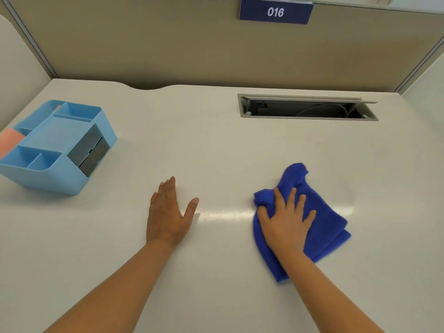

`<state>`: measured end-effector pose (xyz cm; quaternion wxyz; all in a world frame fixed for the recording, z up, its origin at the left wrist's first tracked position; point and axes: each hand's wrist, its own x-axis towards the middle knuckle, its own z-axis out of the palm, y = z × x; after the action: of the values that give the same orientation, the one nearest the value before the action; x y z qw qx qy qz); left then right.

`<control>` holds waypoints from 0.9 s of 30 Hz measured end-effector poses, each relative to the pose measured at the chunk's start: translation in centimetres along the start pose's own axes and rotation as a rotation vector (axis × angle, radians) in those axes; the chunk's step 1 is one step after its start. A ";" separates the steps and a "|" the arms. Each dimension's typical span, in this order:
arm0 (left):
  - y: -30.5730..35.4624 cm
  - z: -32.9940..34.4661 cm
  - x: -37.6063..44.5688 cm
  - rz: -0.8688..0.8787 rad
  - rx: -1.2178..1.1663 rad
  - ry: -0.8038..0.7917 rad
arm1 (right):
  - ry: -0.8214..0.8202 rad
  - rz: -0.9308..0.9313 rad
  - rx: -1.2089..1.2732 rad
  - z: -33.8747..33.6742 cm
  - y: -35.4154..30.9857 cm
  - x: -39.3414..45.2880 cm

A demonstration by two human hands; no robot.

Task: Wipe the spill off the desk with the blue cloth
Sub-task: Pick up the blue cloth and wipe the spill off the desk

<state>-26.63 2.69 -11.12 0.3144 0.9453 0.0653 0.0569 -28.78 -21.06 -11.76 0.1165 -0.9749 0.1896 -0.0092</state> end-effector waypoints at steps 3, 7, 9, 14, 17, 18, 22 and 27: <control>0.0 0.1 0.0 0.028 0.022 0.004 | -0.016 -0.049 -0.014 0.3 -2.1 0.8; -0.2 0.2 0.0 0.013 0.026 0.021 | -0.021 -0.044 -0.025 0.4 -3.0 2.0; -0.1 0.3 0.0 0.018 0.032 0.029 | -0.016 -0.046 -0.019 0.5 -3.0 2.1; -0.3 0.5 0.0 0.043 0.063 0.036 | -0.023 -0.056 0.008 0.5 -2.8 2.1; -0.3 0.5 -0.3 0.047 0.088 0.040 | -0.020 -0.066 0.016 0.5 -2.7 2.0; -0.3 0.5 -0.4 0.041 0.085 0.046 | -0.018 -0.068 0.016 0.5 -2.7 2.0; -0.2 0.4 -0.6 0.051 0.083 0.051 | -0.016 -0.067 0.000 0.5 -2.7 1.9; -0.2 0.3 -0.5 0.058 0.083 0.049 | -0.063 -0.056 -0.005 0.0 -2.8 2.0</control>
<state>-27.06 2.56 -11.54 0.2713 0.9574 0.0479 0.0864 -25.93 -19.24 -11.15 0.1197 -0.9799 0.1583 0.0187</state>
